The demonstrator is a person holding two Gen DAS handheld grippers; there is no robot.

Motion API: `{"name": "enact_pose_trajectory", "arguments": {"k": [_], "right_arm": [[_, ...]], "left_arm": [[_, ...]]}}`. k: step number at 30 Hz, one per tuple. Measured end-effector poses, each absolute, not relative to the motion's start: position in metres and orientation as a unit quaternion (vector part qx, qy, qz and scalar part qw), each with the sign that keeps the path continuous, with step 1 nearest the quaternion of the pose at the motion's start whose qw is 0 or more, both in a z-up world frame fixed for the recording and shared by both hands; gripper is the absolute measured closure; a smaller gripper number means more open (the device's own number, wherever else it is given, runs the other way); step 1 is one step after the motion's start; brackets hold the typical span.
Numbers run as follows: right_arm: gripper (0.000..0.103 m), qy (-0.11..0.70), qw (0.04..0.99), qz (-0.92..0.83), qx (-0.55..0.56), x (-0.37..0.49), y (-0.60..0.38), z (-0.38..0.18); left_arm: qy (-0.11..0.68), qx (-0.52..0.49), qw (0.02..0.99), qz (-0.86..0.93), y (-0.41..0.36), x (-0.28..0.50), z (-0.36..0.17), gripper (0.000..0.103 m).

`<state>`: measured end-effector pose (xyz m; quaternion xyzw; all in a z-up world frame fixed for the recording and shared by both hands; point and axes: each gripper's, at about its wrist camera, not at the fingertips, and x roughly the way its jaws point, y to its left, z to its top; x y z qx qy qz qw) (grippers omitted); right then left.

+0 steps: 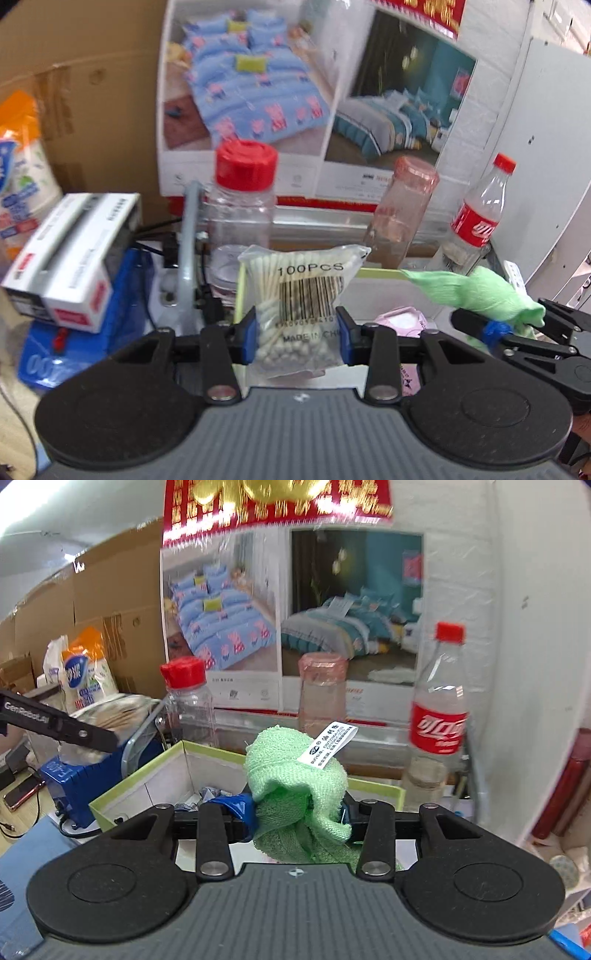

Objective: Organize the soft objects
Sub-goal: 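Carry the swab bag and green towel into the lime-green box and release both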

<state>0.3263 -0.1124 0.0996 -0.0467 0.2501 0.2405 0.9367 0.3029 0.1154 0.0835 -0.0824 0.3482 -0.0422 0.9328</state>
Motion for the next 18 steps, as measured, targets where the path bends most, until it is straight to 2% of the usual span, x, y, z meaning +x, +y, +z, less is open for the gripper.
{"name": "enact_pose_trajectory", "arguments": {"k": [2,3,4,7,12,18], "right_arm": [[0.072,0.262,0.932,0.247,-0.043,0.337,-0.107,0.091],[0.069,0.275,0.928,0.250,-0.040,0.345,-0.103,0.086],[0.068,0.290,0.923,0.248,-0.037,0.351,-0.099,0.081],[0.065,0.338,0.910,0.238,-0.031,0.362,-0.091,0.068],[0.056,0.271,0.933,0.235,0.012,0.345,-0.103,0.087],[0.050,0.243,0.942,0.230,-0.001,0.301,-0.116,0.109]], "left_arm": [[0.362,-0.079,0.928,-0.045,0.111,0.317,0.071,0.061],[0.367,-0.077,0.926,-0.045,0.109,0.322,0.066,0.053],[0.371,-0.076,0.925,-0.042,0.109,0.326,0.062,0.027],[0.364,-0.081,0.927,-0.040,0.113,0.324,0.060,0.026],[0.355,-0.081,0.931,-0.022,0.126,0.304,0.068,0.026],[0.345,-0.089,0.934,0.000,0.143,0.251,0.074,0.025]]}}
